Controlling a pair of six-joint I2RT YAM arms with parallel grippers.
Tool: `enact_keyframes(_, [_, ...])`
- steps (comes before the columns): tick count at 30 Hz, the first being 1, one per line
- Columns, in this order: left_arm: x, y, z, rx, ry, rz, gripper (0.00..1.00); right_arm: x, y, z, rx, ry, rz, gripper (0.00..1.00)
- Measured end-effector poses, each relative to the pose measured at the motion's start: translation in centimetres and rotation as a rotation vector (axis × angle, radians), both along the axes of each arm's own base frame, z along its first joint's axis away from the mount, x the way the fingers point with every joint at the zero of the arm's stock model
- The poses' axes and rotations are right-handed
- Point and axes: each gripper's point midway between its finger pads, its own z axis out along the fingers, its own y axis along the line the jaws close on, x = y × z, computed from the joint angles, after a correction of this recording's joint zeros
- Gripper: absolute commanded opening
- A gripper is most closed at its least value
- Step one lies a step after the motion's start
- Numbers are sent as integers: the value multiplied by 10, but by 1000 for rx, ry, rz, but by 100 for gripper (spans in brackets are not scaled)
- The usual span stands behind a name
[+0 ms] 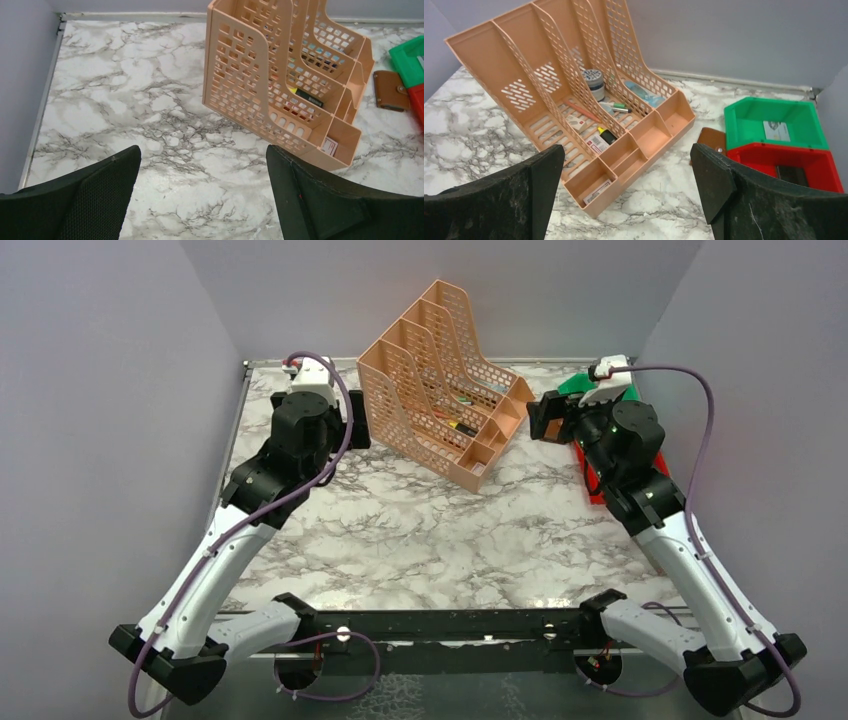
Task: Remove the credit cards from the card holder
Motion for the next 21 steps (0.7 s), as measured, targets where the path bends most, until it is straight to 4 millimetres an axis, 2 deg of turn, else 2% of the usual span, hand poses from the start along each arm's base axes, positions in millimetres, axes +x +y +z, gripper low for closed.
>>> enact_keyframes(1, [0, 0, -5, -1, 9, -6, 99, 1, -3, -2, 5, 5, -9, 100])
enact_keyframes(4, [-2, -5, -25, -15, 38, -39, 99, 3, -7, -28, 28, 53, -4, 100])
enact_keyframes(11, [-10, -24, -91, -58, 159, -142, 99, 4, -12, -112, 81, 253, 11, 100])
enact_keyframes(16, [-22, -34, -135, -94, 241, -203, 99, 6, 4, -170, 146, 440, 93, 95])
enact_keyframes(21, [-34, -39, -154, -140, 265, -238, 99, -3, 27, -226, 242, 652, 193, 92])
